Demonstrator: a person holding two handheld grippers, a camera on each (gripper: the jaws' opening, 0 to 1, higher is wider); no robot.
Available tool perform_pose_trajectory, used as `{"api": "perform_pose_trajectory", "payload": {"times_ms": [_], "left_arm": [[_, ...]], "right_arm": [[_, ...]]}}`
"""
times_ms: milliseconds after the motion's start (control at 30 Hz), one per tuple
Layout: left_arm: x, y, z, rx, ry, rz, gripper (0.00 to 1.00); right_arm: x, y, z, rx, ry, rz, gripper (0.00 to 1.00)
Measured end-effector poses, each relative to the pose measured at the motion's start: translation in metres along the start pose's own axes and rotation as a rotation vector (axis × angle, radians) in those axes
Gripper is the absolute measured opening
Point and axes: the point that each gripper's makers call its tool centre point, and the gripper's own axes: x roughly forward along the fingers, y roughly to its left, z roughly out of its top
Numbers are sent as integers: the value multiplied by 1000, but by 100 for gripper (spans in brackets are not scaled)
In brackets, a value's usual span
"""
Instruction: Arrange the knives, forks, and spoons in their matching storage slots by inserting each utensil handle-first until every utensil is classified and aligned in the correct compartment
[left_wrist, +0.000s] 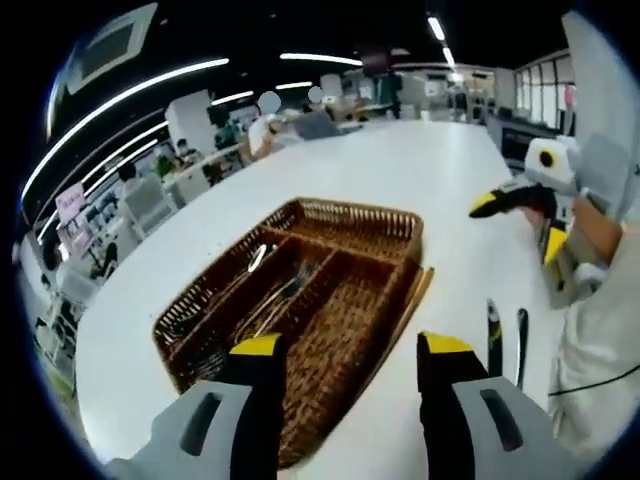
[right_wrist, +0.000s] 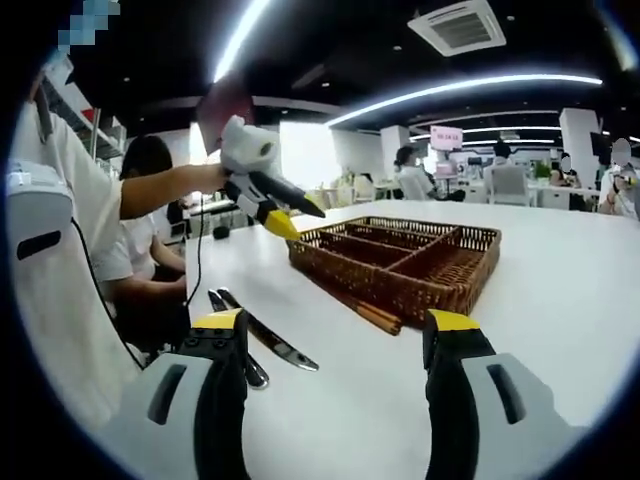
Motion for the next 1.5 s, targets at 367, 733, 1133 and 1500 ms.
{"api": "perform_pose_trajectory", "payload": {"times_ms": [367, 733, 1133, 1500], "left_arm": [[-2, -11, -4, -12, -18, -9, 53], [-9, -20, -7, -30, -46, -8, 53], [-19, -35, -15, -46, -66, -8, 53], [-23, -42, -22, -79, -91, -9, 52]], "right_arm": [[1, 0, 1, -15, 8, 1, 74], [2, 5, 6, -27, 7, 7, 74], [8, 12, 7, -41, 23, 22, 74], [11, 17, 7, -53, 36, 36, 74]]}}
